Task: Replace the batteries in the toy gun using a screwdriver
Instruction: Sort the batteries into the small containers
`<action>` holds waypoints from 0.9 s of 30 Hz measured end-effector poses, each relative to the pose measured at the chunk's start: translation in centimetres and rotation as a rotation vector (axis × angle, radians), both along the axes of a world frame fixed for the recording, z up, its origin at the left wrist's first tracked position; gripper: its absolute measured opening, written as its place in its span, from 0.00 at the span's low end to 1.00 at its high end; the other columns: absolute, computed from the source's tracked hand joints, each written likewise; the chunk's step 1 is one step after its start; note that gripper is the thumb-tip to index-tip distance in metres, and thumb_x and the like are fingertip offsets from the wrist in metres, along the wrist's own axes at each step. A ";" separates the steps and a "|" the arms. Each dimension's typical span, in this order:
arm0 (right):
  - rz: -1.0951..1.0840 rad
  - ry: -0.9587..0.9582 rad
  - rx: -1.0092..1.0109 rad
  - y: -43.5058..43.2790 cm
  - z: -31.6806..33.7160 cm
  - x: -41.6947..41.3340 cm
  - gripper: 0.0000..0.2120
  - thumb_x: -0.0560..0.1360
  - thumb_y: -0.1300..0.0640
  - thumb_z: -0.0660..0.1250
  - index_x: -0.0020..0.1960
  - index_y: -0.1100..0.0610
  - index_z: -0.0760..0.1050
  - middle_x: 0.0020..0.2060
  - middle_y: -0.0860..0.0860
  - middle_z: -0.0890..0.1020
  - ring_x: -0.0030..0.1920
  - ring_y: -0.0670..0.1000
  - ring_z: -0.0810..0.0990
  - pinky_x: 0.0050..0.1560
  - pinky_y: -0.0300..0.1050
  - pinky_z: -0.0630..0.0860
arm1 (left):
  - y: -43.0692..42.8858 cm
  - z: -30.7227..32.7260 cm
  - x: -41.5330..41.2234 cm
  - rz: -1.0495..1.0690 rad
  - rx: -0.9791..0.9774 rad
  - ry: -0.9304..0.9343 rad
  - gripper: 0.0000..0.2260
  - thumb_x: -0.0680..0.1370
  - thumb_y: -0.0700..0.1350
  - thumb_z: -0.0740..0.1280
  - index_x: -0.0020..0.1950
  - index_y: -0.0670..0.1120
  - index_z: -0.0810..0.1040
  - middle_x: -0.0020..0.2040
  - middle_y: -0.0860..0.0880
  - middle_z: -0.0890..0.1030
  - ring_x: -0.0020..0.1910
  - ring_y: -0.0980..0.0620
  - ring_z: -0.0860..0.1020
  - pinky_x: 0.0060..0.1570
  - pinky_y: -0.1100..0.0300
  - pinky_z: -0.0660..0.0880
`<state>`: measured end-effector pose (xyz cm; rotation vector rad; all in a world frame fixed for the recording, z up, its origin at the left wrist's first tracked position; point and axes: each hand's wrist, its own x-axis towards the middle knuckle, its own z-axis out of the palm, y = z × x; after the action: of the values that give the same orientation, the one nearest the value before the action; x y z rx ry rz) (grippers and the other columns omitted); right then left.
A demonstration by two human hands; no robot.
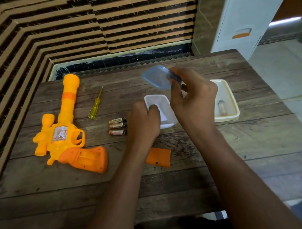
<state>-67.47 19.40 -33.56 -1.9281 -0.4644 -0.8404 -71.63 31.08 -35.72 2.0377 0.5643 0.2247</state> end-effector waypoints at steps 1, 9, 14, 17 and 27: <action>-0.018 0.002 0.003 -0.1 0.0 0.1 0.13 0.75 0.70 0.67 0.56 0.65 0.84 0.48 0.57 0.88 0.48 0.57 0.87 0.45 0.57 0.84 | -0.1 -0.2 0.2 -0.014 0.066 0.019 0.13 0.79 0.49 0.61 0.51 0.43 0.81 0.46 0.45 0.84 0.45 0.46 0.84 0.33 0.56 0.77; -0.055 0.024 0.025 -0.6 0.1 0.2 0.12 0.76 0.70 0.67 0.56 0.64 0.84 0.48 0.56 0.88 0.48 0.55 0.87 0.48 0.54 0.84 | -0.4 -1.7 1.1 -0.076 0.271 -0.036 0.20 0.83 0.57 0.60 0.45 0.43 0.81 0.42 0.45 0.82 0.44 0.45 0.82 0.33 0.62 0.67; -0.063 0.032 0.020 -0.4 0.0 0.4 0.12 0.76 0.70 0.67 0.56 0.64 0.84 0.48 0.55 0.88 0.47 0.55 0.87 0.47 0.53 0.84 | -0.8 -1.3 1.0 -0.072 0.214 -0.065 0.20 0.83 0.56 0.62 0.42 0.42 0.81 0.38 0.46 0.84 0.35 0.48 0.85 0.37 0.49 0.83; -0.041 0.033 -0.004 0.0 0.0 0.3 0.12 0.76 0.69 0.67 0.56 0.63 0.84 0.48 0.55 0.88 0.48 0.54 0.87 0.48 0.53 0.84 | -0.3 -0.7 0.6 -0.071 0.217 -0.088 0.21 0.85 0.51 0.63 0.36 0.40 0.79 0.32 0.46 0.81 0.31 0.52 0.82 0.35 0.55 0.80; 0.031 -0.041 -0.132 1.8 -0.4 -0.5 0.10 0.72 0.71 0.70 0.51 0.65 0.84 0.45 0.58 0.88 0.44 0.57 0.86 0.47 0.44 0.76 | 5.7 3.3 -3.0 -0.098 0.496 0.021 0.17 0.79 0.47 0.67 0.67 0.44 0.82 0.61 0.46 0.80 0.59 0.46 0.79 0.55 0.54 0.75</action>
<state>-67.93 21.17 -33.97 -2.0220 -0.5853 -0.8491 -74.64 36.73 -32.42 2.5426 0.4487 0.3082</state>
